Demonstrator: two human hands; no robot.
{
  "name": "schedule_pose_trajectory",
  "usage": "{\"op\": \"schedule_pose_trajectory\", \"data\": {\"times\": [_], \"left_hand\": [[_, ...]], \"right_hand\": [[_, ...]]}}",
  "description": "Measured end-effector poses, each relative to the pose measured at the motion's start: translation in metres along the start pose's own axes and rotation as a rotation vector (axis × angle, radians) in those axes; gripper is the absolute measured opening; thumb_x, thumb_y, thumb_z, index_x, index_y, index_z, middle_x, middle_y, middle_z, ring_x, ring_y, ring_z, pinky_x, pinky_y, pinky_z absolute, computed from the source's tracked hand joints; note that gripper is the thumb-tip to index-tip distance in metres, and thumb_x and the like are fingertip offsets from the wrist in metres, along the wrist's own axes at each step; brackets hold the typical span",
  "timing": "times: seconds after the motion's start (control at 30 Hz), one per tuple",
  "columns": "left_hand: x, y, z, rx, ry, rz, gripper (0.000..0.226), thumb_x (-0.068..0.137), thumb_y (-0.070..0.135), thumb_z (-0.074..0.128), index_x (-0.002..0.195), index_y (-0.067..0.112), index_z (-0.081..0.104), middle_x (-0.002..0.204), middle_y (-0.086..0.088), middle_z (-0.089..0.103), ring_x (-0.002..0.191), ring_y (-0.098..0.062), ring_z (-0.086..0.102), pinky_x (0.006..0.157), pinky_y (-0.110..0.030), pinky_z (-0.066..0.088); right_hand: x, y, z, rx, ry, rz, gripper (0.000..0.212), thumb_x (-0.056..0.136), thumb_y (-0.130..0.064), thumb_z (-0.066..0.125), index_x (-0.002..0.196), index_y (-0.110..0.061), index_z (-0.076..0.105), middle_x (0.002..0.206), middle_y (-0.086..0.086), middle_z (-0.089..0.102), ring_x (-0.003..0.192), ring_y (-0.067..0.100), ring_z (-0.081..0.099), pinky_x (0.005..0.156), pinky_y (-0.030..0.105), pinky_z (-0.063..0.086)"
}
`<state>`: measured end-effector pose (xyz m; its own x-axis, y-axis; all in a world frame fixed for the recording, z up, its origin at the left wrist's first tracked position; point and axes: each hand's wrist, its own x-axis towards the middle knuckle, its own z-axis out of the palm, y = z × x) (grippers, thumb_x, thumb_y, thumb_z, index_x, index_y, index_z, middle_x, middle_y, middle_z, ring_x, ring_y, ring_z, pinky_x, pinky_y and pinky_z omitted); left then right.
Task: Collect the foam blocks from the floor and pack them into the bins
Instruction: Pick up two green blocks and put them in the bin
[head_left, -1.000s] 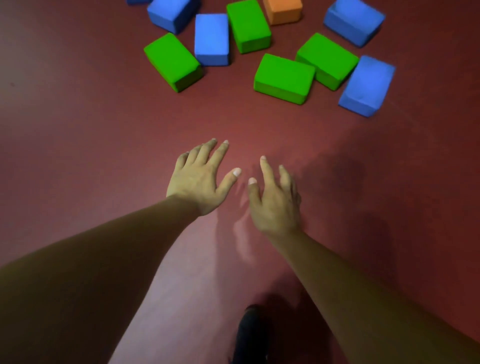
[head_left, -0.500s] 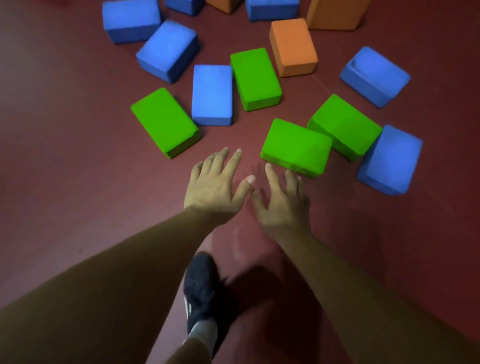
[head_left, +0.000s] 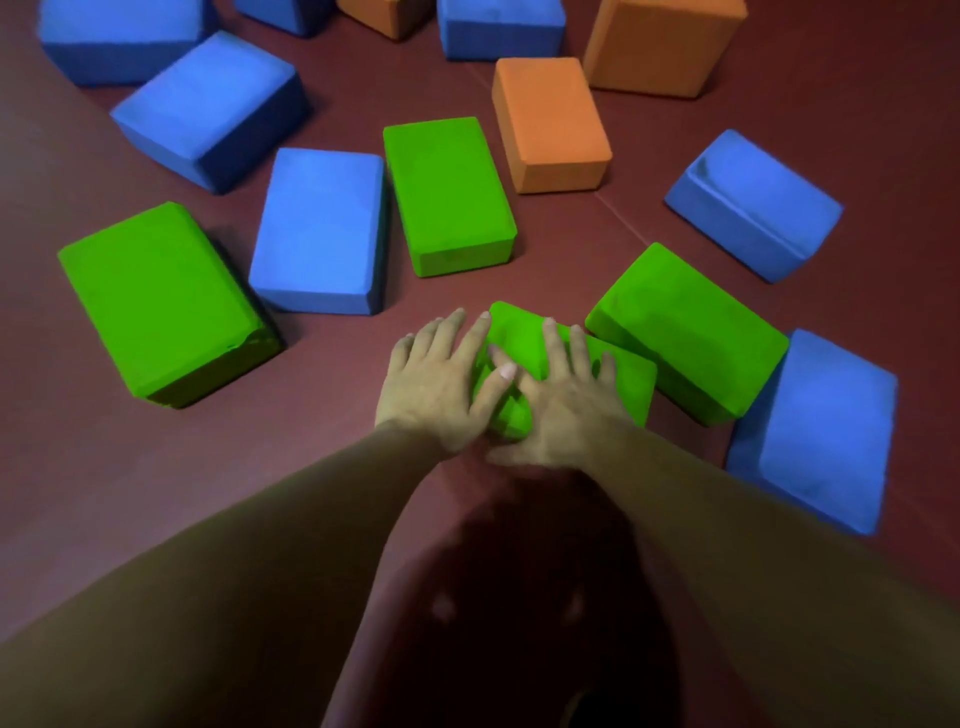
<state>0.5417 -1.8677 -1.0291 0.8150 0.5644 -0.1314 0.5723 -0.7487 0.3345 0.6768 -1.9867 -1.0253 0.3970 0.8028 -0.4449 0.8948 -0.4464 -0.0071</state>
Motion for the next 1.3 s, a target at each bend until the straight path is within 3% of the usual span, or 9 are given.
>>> {"op": "schedule_pose_trajectory", "data": {"times": [0.1,0.17,0.33,0.47,0.7,0.83,0.97,1.17,1.3], "left_hand": [[0.032,-0.017,0.022,0.082,0.011,0.104,0.082,0.092,0.073,0.011,0.159,0.028,0.027,0.162,-0.006,0.033,0.147,-0.028,0.032,0.119,-0.049,0.022],[0.054,-0.035,0.023,0.14,0.023,0.153,0.083,0.092,0.074,0.009,0.159,0.028,0.028,0.161,-0.006,0.035,0.146,-0.028,0.033,0.118,-0.049,0.024],[0.089,-0.074,-0.009,0.243,0.068,0.217,0.09,0.088,0.078,0.0,0.159,0.03,0.027,0.16,-0.005,0.035,0.146,-0.027,0.032,0.119,-0.048,0.022],[0.096,-0.103,-0.045,0.215,0.178,0.084,0.093,0.084,0.077,0.003,0.157,0.028,0.032,0.159,-0.006,0.036,0.145,-0.027,0.034,0.117,-0.046,0.024],[0.05,-0.184,-0.069,0.215,0.212,-0.244,0.096,0.08,0.08,-0.001,0.158,0.032,0.028,0.161,-0.007,0.031,0.146,-0.029,0.031,0.115,-0.047,0.026],[0.036,-0.227,-0.072,0.199,0.176,-0.453,0.081,0.092,0.078,0.018,0.159,0.033,0.02,0.166,-0.006,0.02,0.151,-0.031,0.019,0.117,-0.059,0.019],[0.036,-0.25,-0.078,0.127,0.146,-0.626,0.082,0.093,0.078,0.02,0.161,0.034,0.008,0.169,-0.004,0.008,0.155,-0.032,0.005,0.115,-0.072,0.01],[0.042,-0.256,-0.062,0.029,0.068,-0.697,0.083,0.091,0.081,0.018,0.16,0.039,0.002,0.17,0.002,-0.004,0.156,-0.031,-0.006,0.108,-0.081,0.001],[0.037,-0.256,-0.05,0.039,-0.002,-0.666,0.086,0.088,0.084,0.014,0.159,0.037,0.012,0.17,0.004,-0.004,0.156,-0.029,-0.007,0.106,-0.082,0.0]], "right_hand": [[0.031,0.03,0.008,-0.185,-0.054,-0.109,0.136,0.048,-0.098,0.059,0.147,-0.058,-0.025,0.162,0.018,-0.032,0.151,0.05,-0.014,0.114,0.075,0.005],[0.045,0.044,0.005,-0.203,-0.073,-0.138,0.139,0.046,-0.099,0.059,0.139,-0.061,-0.036,0.162,0.021,-0.031,0.152,0.05,-0.006,0.115,0.074,0.009],[0.064,0.033,-0.009,-0.17,0.097,-0.137,0.127,0.052,-0.101,0.05,0.147,-0.061,-0.023,0.165,0.026,-0.004,0.142,0.046,0.027,0.11,0.058,0.033],[0.1,-0.024,-0.043,0.044,0.165,0.01,0.121,0.054,-0.101,0.05,0.148,-0.064,-0.017,0.167,0.018,-0.012,0.145,0.044,0.022,0.111,0.058,0.029],[0.129,-0.11,-0.046,0.201,0.251,0.09,0.122,0.053,-0.099,0.055,0.154,-0.058,0.001,0.169,0.013,-0.004,0.146,0.043,0.021,0.111,0.055,0.027],[0.135,-0.133,-0.03,0.244,0.202,0.079,0.121,0.054,-0.099,0.054,0.154,-0.059,-0.003,0.168,0.014,-0.005,0.147,0.043,0.02,0.112,0.056,0.028],[0.135,-0.146,-0.007,0.104,0.19,0.098,0.121,0.055,-0.104,0.043,0.154,-0.057,-0.008,0.167,0.018,-0.007,0.146,0.045,0.017,0.112,0.06,0.025],[0.138,-0.146,-0.001,0.088,0.206,0.116,0.119,0.055,-0.106,0.036,0.152,-0.057,-0.013,0.167,0.017,-0.008,0.147,0.044,0.014,0.111,0.061,0.024],[0.138,-0.148,-0.002,0.09,0.198,0.121,0.12,0.054,-0.105,0.037,0.152,-0.058,-0.013,0.167,0.016,-0.009,0.147,0.044,0.013,0.111,0.061,0.023]]}}
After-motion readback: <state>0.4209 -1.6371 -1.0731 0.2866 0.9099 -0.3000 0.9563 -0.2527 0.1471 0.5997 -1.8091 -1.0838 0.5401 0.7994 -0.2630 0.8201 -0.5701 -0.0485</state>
